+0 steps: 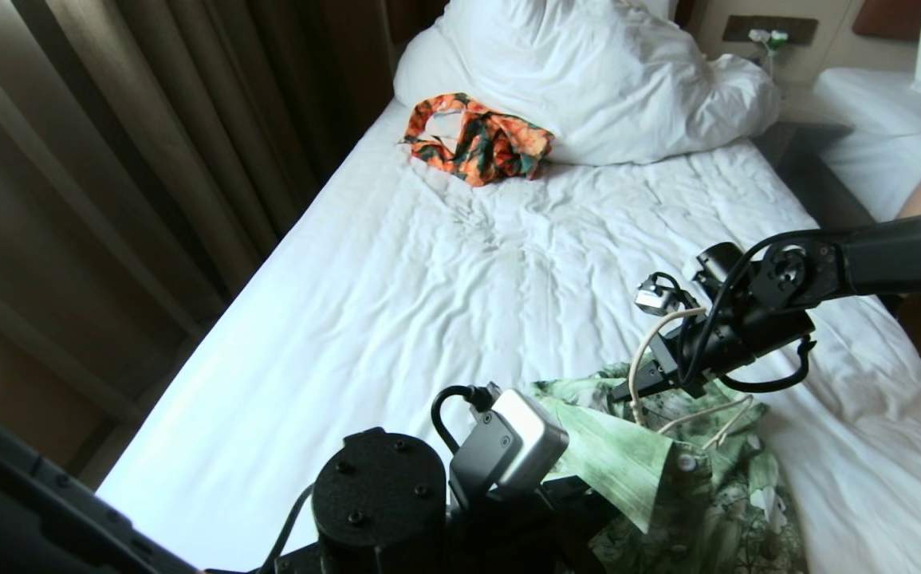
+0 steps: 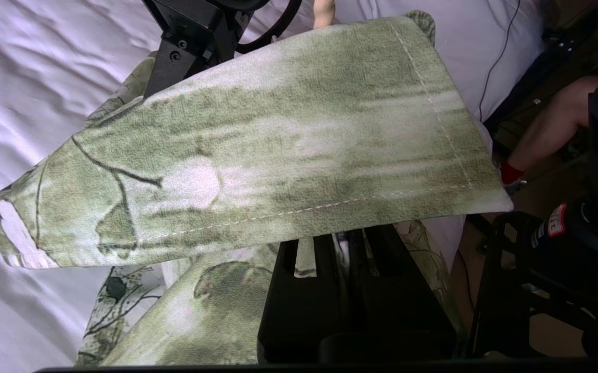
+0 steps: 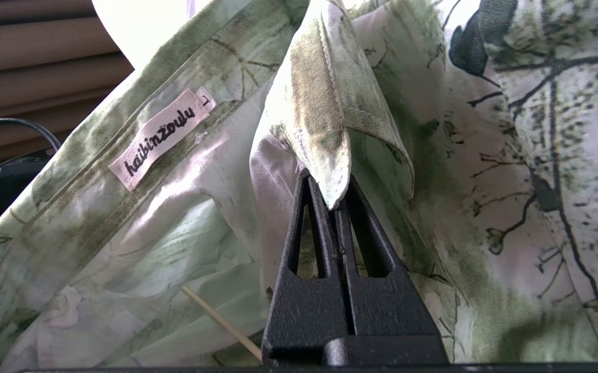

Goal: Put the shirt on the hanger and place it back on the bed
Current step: Hook the other side of the shirt onto the hanger

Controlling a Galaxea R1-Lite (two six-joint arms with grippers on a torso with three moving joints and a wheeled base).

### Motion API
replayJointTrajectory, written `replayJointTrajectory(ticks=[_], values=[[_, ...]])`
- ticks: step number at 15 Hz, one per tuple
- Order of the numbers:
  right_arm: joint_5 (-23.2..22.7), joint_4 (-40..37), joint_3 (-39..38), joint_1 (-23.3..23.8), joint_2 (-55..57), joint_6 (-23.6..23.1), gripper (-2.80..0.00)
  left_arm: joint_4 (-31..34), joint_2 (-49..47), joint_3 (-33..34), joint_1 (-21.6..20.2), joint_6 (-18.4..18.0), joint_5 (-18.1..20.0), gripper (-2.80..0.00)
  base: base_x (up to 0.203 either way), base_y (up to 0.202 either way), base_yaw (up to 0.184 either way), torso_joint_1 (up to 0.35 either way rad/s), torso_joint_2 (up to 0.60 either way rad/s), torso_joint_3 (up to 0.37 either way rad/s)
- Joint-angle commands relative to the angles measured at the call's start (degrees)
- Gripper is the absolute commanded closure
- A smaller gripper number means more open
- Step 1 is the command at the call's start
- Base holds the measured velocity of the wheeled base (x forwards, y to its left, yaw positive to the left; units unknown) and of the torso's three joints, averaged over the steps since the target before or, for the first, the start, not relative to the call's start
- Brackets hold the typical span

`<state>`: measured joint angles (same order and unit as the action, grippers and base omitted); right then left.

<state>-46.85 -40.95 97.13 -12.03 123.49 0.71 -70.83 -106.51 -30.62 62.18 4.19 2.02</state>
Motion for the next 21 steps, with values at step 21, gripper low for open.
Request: replayJointTrajectory(ticks=[21], values=[[0.00, -0.45, 0.16, 9.34, -4.80, 7.22, 0.00, -0.35, 9.83, 6.70, 0.05, -1.28, -5.86, 0.00, 0.000, 0.000, 0.000, 0.000, 0.00, 0.000]])
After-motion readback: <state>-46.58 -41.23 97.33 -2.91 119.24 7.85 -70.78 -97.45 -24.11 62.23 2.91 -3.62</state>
